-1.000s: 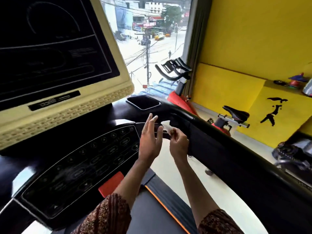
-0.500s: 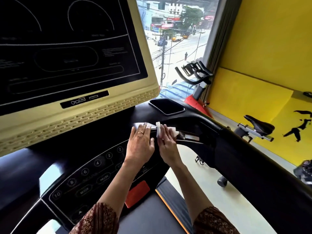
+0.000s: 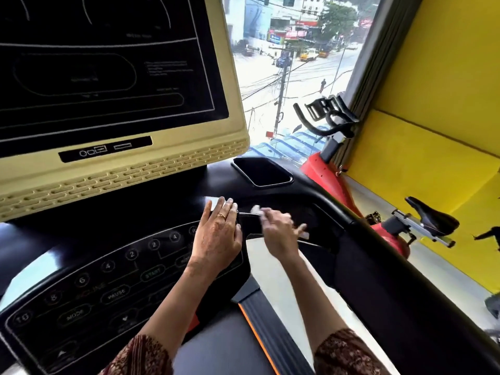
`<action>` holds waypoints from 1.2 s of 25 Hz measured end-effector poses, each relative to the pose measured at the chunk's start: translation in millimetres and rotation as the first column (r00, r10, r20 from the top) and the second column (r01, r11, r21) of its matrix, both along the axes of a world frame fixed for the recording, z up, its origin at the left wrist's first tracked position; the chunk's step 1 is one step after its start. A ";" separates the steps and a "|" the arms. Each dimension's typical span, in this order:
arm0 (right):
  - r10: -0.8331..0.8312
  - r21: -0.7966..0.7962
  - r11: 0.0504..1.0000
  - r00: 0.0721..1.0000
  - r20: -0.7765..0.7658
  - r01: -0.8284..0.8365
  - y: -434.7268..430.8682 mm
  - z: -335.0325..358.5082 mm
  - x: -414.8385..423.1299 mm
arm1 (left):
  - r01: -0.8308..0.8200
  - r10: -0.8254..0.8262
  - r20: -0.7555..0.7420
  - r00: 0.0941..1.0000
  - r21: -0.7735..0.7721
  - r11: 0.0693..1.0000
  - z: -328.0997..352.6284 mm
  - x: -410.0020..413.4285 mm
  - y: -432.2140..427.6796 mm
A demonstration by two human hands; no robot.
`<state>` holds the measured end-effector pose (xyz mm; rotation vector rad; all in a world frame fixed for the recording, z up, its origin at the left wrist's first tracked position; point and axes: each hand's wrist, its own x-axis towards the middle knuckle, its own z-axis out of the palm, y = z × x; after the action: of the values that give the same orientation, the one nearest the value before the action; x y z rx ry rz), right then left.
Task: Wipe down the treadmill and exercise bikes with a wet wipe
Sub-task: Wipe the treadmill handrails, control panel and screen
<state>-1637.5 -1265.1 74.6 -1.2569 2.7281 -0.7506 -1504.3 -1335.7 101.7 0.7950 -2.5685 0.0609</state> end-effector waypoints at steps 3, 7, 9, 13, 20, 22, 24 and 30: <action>0.285 -0.279 0.901 0.938 -0.196 -0.332 -2.5 -13.5 22.3 | -0.048 0.049 -0.037 0.998 0.038 0.998 -0.7 -5.4 0.9; -0.004 -0.404 0.910 0.974 -0.225 -0.090 47.7 -65.2 -27.1 | -0.085 0.089 -0.069 0.994 0.050 0.995 -2.1 -9.5 1.8; -0.074 -0.421 0.907 0.983 -0.165 -0.002 47.4 -75.0 -19.2 | -0.097 0.101 -0.087 0.991 0.050 0.994 -2.9 -9.7 1.7; 0.214 -0.472 0.833 0.955 -0.205 -0.288 8.4 -56.9 43.5 | -0.083 0.085 -0.091 0.992 0.035 0.996 -4.8 -6.7 0.2; -0.014 -0.607 0.790 0.988 -0.151 -0.081 47.2 -71.9 -12.4 | -0.101 0.103 -0.090 0.991 0.025 0.995 -4.6 -7.5 1.8; 0.076 -0.570 0.800 0.973 -0.218 -0.190 24.7 -53.1 -5.0 | -0.100 0.101 -0.090 0.991 0.018 0.995 -4.7 -7.3 1.2; 0.202 -0.502 0.804 0.941 -0.271 -0.317 -2.2 -30.9 6.3 | -0.094 0.093 -0.084 0.992 -0.004 0.996 -4.8 -7.9 1.9; -0.027 -0.421 0.901 0.957 -0.290 -0.102 42.0 -57.6 -39.1 | -0.113 0.109 -0.043 0.993 -0.088 0.990 -8.5 -18.6 6.2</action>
<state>-1676.6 -1223.1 17.0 -1.6135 2.8426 -1.3260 -1522.9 -1329.4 93.2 0.8954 -2.4656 0.1928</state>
